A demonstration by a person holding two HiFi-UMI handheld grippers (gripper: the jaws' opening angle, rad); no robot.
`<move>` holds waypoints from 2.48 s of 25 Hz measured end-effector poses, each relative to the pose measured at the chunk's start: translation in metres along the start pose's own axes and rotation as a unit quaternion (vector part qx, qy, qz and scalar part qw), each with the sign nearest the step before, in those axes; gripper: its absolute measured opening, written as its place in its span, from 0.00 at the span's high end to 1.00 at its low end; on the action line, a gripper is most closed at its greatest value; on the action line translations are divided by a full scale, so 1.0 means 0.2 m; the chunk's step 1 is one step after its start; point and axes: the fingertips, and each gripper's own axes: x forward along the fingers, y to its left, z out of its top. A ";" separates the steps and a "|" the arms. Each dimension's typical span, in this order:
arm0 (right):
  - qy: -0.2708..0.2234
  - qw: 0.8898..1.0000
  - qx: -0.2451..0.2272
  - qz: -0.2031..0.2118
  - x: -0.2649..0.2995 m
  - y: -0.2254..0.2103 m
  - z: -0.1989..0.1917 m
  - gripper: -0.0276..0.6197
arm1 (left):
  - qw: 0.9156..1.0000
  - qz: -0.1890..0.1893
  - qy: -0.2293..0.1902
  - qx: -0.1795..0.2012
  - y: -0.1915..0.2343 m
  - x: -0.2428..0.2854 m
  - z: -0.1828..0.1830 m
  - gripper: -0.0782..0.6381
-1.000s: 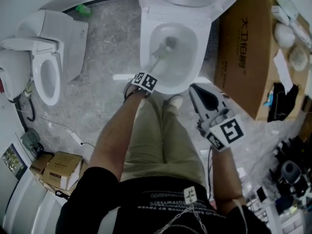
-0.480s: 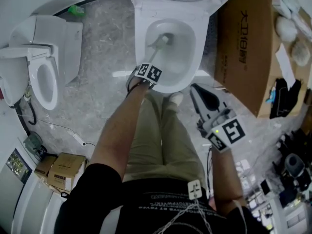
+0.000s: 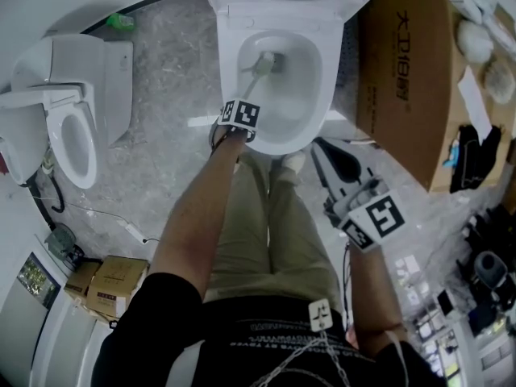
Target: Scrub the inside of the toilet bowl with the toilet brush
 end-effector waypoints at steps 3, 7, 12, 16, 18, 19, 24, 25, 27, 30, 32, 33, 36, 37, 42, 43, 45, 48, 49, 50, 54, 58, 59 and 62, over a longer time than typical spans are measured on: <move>0.001 1.000 0.001 0.001 0.01 0.01 -0.01 0.95 | 1.000 -0.004 -0.007 0.002 -0.02 -0.02 0.08 0.89; 0.002 1.000 0.005 -0.002 0.00 0.02 -0.01 0.95 | 1.000 -0.002 -0.001 0.020 -0.03 -0.01 0.14 0.89; 0.003 1.000 0.011 -0.009 -0.03 0.00 -0.03 0.95 | 1.000 -0.015 0.001 0.020 -0.11 0.02 0.17 0.89; 0.004 1.000 0.017 -0.015 -0.06 -0.01 -0.06 0.95 | 0.999 -0.023 0.000 0.037 -0.20 0.03 0.18 0.89; 0.000 1.000 0.018 -0.013 -0.07 -0.01 -0.06 0.95 | 0.998 -0.027 0.003 0.053 -0.24 0.04 0.17 0.89; -0.003 1.000 0.018 -0.010 -0.07 0.00 -0.05 0.95 | 0.998 -0.030 0.006 0.061 -0.26 0.04 0.15 0.89; -0.001 1.000 0.013 -0.007 -0.09 0.02 -0.05 0.95 | 0.992 -0.057 0.025 0.106 -0.37 0.04 0.07 0.89; -0.002 1.000 0.011 -0.007 -0.09 0.03 -0.04 0.95 | 0.991 -0.059 0.031 0.118 -0.37 0.04 0.05 0.89; -0.003 1.000 0.014 -0.006 -0.10 0.03 -0.04 0.95 | 0.988 -0.060 0.044 0.138 -0.38 0.03 0.00 0.89; -0.007 1.000 0.016 -0.004 -0.11 0.05 -0.04 0.95 | 0.985 -0.057 0.062 0.153 -0.36 0.02 -0.09 0.89; -0.010 1.000 0.016 0.000 -0.11 0.07 -0.04 0.95 | 0.983 -0.049 0.074 0.159 -0.31 0.02 -0.15 0.89; -0.008 1.000 0.016 0.000 -0.11 0.07 -0.04 0.95 | 0.983 -0.045 0.080 0.160 -0.29 0.02 -0.18 0.89; -0.007 1.000 0.013 0.003 -0.11 0.09 -0.04 0.95 | 0.984 -0.032 0.088 0.151 -0.21 0.02 -0.23 0.89; -0.008 1.000 0.009 0.005 -0.11 0.10 -0.04 0.95 | 0.985 -0.027 0.087 0.147 -0.19 0.01 -0.23 0.89; -0.009 1.000 0.002 0.009 -0.14 0.13 -0.02 0.95 | 0.989 0.009 0.064 0.133 -0.10 -0.02 -0.17 0.89; -0.007 1.000 0.001 0.008 -0.15 0.13 -0.01 0.95 | 0.990 0.015 0.056 0.128 -0.08 -0.03 -0.14 0.89; -0.004 1.000 -0.005 0.003 -0.17 0.12 -0.01 0.95 | 0.993 0.019 0.039 0.113 -0.06 -0.06 -0.10 0.89; -0.008 1.000 -0.004 -0.004 -0.21 0.10 0.02 0.95 | 0.995 0.011 0.009 0.101 -0.06 -0.11 -0.05 0.89; -0.009 1.000 -0.005 -0.006 -0.21 0.10 0.02 0.95 | 0.994 0.008 -0.003 0.105 -0.07 -0.13 -0.04 0.89; -0.008 1.000 -0.006 -0.007 -0.22 0.09 0.02 0.95 | 0.994 0.005 -0.019 0.109 -0.07 -0.15 -0.02 0.89; -0.005 1.000 -0.014 -0.013 -0.25 0.09 0.01 0.95 | 0.991 0.002 -0.096 0.097 -0.10 -0.29 0.03 0.89; -0.003 1.000 -0.029 -0.010 -0.29 0.12 0.02 0.95 | 0.984 -0.007 -0.161 0.077 -0.14 -0.51 -0.03 0.89; -0.001 0.999 -0.035 -0.011 -0.30 0.12 0.02 0.95 | 0.981 -0.016 -0.180 0.074 -0.16 -0.55 -0.06 0.89; -0.005 0.999 -0.045 -0.023 -0.34 0.11 0.03 0.95 | 0.969 -0.038 -0.236 0.060 -0.24 -0.70 -0.13 0.89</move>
